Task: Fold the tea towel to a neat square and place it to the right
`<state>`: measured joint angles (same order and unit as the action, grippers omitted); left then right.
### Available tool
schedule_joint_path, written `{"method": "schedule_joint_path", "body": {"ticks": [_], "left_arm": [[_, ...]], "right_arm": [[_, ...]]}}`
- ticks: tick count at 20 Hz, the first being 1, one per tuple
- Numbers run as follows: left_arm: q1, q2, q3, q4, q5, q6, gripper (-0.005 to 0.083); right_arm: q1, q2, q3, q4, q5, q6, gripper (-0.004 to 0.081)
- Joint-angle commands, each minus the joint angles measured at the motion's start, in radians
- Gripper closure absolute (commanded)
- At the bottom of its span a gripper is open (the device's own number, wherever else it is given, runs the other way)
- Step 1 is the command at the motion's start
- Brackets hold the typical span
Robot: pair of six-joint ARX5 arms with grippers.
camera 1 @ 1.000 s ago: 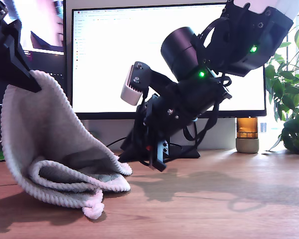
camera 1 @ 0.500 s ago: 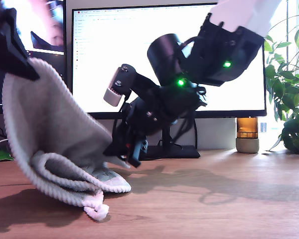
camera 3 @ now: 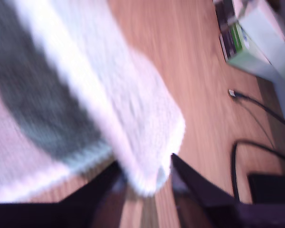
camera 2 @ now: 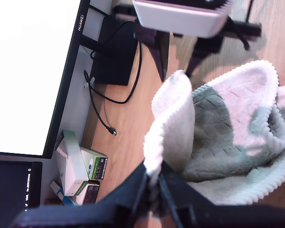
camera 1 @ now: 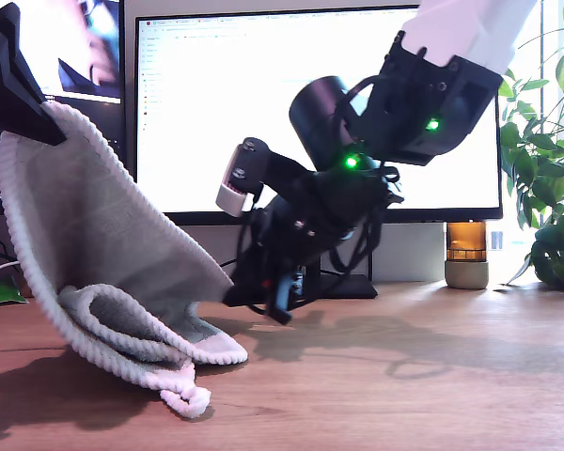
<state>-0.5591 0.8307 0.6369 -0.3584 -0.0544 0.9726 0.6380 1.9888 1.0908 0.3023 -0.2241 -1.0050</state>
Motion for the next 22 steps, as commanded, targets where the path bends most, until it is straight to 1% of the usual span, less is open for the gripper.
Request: {"method": "schedule_joint_path", "body": {"ticks": [1, 2, 4, 5, 8, 9, 11, 13, 16, 18, 22], "left_arm": [[0.003, -0.008, 0.009, 0.007, 0.002, -0.004, 0.0797], [0.003, -0.008, 0.009, 0.007, 0.002, -0.004, 0.0797], [0.003, -0.008, 0.009, 0.007, 0.002, -0.004, 0.0797], [0.003, -0.008, 0.009, 0.007, 0.001, -0.004, 0.0797], [0.003, -0.008, 0.009, 0.006, 0.001, -0.004, 0.0797], [0.003, -0.008, 0.009, 0.006, -0.001, -0.004, 0.0797], [0.011, -0.008, 0.009, 0.007, -0.003, -0.004, 0.0797], [0.02, -0.008, 0.009, 0.01, -0.003, -0.003, 0.0797], [0.027, -0.003, 0.009, 0.049, 0.014, -0.003, 0.0797], [0.036, 0.017, 0.009, 0.074, 0.047, -0.004, 0.0797], [0.04, 0.063, 0.009, 0.155, 0.11, -0.023, 0.0798]], "right_arm": [[0.008, 0.024, -0.002, 0.003, -0.002, -0.018, 0.0607], [0.008, 0.024, -0.002, 0.006, -0.006, -0.017, 0.0641], [0.01, 0.024, -0.002, 0.006, -0.01, -0.017, 0.0741], [0.014, 0.024, -0.002, 0.003, -0.01, -0.017, 0.0777], [0.016, 0.024, -0.002, -0.001, 0.004, -0.017, 0.0783], [0.016, 0.024, -0.002, -0.001, 0.026, -0.018, 0.0783], [0.013, 0.016, -0.002, -0.002, 0.1, -0.018, 0.0783], [0.0, -0.007, -0.001, -0.019, 0.14, -0.025, 0.0783], [-0.011, -0.065, 0.013, -0.108, 0.192, -0.051, 0.0783], [-0.017, -0.116, 0.042, -0.206, 0.237, -0.076, 0.0783], [-0.019, -0.206, 0.116, -0.426, 0.307, -0.076, 0.0783]]}}
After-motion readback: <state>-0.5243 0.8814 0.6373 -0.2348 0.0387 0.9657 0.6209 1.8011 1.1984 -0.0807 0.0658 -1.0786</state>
